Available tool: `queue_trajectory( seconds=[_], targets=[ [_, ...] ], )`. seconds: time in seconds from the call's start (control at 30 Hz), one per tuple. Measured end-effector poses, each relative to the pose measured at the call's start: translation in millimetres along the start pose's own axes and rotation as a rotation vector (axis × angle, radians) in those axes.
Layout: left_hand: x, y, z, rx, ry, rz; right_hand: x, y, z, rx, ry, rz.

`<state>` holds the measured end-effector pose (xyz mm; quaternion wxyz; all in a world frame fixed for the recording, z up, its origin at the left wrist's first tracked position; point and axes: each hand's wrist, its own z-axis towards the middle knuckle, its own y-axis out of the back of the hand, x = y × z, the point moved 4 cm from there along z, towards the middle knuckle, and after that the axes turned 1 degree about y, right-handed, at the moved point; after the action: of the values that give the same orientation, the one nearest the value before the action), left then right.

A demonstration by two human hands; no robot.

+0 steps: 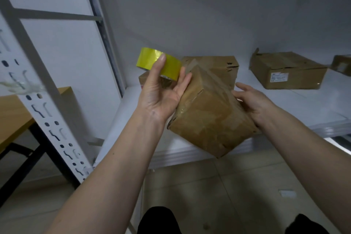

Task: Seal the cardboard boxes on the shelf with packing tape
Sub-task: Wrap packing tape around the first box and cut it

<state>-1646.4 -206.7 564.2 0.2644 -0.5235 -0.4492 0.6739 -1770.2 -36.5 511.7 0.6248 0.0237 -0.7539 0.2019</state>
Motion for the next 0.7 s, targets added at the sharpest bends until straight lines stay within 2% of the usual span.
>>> queue_trajectory(
  seconds=[0.1,0.2,0.27,0.33,0.37,0.43,0.5,0.57,0.63,0.7],
  targets=[
    [0.5,-3.1,-0.8,-0.014,-0.009,0.092,10.5,-2.5,-6.6,-0.083,0.161,-0.311],
    [0.5,-7.4,1.4,0.008,-0.032,0.216,46.2,-22.5,-36.1,-0.156,0.630,-0.568],
    [2.5,-9.5,6.8,0.014,-0.052,0.262,66.8,-46.9,-67.3,-0.059,0.944,-0.587],
    [6.1,-13.1,12.3,0.032,-0.064,0.255,63.7,-70.0,-87.1,0.093,1.102,-0.731],
    [8.9,-14.4,14.0,0.037,-0.067,0.244,55.6,-76.5,-90.6,0.124,1.145,-0.858],
    [9.8,-13.7,17.2,0.009,-0.114,0.229,41.6,-77.2,-85.7,0.080,1.240,-1.052],
    [7.4,-6.3,20.3,-0.072,-0.155,0.258,38.5,-62.4,-73.1,-0.045,1.286,-1.068],
    [1.6,3.1,22.1,-0.106,-0.168,0.285,42.7,-38.3,-52.7,-0.119,1.204,-0.945],
    [-2.6,11.1,20.8,-0.092,-0.154,0.320,43.4,-14.1,-34.2,-0.141,1.036,-0.846],
    [-3.8,17.5,18.2,-0.098,-0.146,0.408,40.8,-0.5,-29.3,-0.222,0.972,-0.948]
  ],
)
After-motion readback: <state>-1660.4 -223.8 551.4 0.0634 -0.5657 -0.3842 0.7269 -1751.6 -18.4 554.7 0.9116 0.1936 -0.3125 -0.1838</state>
